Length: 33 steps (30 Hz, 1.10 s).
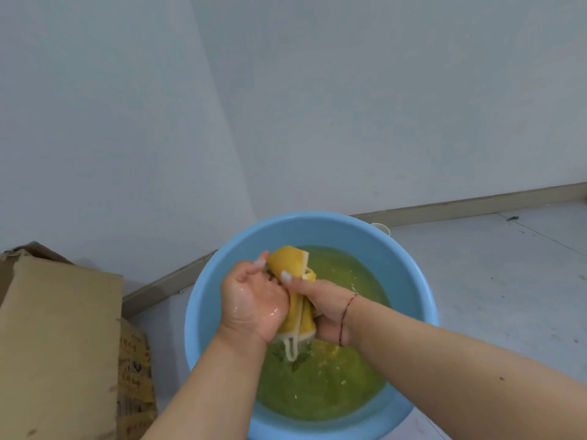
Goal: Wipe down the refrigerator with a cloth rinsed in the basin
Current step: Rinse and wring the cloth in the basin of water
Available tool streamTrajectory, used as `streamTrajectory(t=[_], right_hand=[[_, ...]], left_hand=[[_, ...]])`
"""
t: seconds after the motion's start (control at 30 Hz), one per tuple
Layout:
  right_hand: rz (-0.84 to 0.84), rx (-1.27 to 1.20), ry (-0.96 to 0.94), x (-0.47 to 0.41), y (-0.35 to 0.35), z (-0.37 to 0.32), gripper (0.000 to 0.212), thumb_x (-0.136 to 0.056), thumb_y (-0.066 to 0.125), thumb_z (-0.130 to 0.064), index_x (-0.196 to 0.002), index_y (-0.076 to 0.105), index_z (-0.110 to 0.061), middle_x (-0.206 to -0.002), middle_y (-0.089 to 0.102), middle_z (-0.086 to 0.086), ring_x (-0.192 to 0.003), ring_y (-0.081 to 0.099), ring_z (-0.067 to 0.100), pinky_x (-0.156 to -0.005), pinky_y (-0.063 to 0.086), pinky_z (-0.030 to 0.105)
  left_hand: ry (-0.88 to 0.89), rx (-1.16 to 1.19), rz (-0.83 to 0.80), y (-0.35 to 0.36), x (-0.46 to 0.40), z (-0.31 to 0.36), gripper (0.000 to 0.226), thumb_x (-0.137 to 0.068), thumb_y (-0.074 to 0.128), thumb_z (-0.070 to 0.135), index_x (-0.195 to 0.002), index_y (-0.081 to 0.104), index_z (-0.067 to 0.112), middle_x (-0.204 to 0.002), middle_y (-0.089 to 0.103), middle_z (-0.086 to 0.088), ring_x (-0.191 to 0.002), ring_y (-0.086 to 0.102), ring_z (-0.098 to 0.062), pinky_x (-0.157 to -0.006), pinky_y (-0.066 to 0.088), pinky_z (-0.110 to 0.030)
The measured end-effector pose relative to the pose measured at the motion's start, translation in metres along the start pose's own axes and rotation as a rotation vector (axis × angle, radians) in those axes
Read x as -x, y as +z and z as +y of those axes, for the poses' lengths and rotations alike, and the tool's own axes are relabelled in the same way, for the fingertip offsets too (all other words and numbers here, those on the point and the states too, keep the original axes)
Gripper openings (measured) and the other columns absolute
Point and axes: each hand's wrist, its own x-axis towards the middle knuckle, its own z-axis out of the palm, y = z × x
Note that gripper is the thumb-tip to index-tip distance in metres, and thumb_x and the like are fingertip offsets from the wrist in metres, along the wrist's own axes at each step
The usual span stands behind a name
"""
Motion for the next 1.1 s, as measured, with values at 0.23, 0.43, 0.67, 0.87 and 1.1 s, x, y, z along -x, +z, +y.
streamTrajectory(t=[0.23,0.43,0.67,0.87,1.1], right_hand=[[-0.073,-0.096,0.278,0.016,-0.035,-0.040,0.042,-0.050,0.076,-0.004,-0.088,0.058,-0.003,-0.058,0.052,0.004,-0.041,0.050,0.014,-0.041,0.044,0.019],[-0.412,0.282,0.524,0.022,-0.026,-0.038,0.044,-0.064,0.067,-0.016,-0.104,0.055,-0.003,-0.062,0.053,0.003,-0.041,0.049,0.009,-0.039,0.041,0.015],[0.125,1.863,0.117,0.022,-0.007,-0.028,0.049,-0.078,0.069,-0.026,-0.121,0.049,-0.014,-0.079,0.063,0.003,-0.057,0.057,0.017,-0.049,0.050,0.027],[0.158,2.192,-0.460,0.009,-0.027,-0.005,0.038,-0.082,0.055,-0.020,-0.119,0.044,-0.019,-0.082,0.060,0.001,-0.075,0.061,0.025,-0.063,0.051,0.032],[0.341,2.062,-1.415,0.001,-0.052,0.004,0.033,-0.066,0.067,-0.011,-0.096,0.056,-0.020,-0.072,0.059,-0.001,-0.059,0.054,0.020,-0.046,0.040,0.026]], left_hand=[[0.542,-1.957,0.016,-0.035,-0.002,0.017,0.095,-0.069,0.059,-0.007,-0.147,0.026,0.036,-0.130,0.040,0.004,-0.118,0.042,-0.014,-0.092,0.032,-0.016],[0.682,-2.069,-0.267,-0.043,0.000,0.005,0.069,-0.067,0.070,0.015,-0.126,0.044,0.041,-0.126,0.055,0.008,-0.112,0.053,-0.011,-0.087,0.046,-0.023],[0.221,-2.498,-0.186,-0.026,0.007,-0.012,0.008,-0.073,0.052,0.017,-0.075,0.048,0.024,-0.066,0.049,0.008,-0.064,0.051,-0.018,-0.047,0.032,-0.026],[-0.292,-1.999,0.027,-0.024,0.011,-0.019,0.023,-0.064,0.065,0.012,-0.048,0.048,0.014,-0.044,0.046,0.006,-0.041,0.043,-0.013,-0.042,0.027,-0.018],[-0.962,-0.800,-0.282,-0.036,0.007,-0.007,0.021,-0.063,0.062,0.016,-0.047,0.050,0.021,-0.038,0.034,0.010,-0.028,0.021,-0.001,-0.033,0.016,-0.011]])
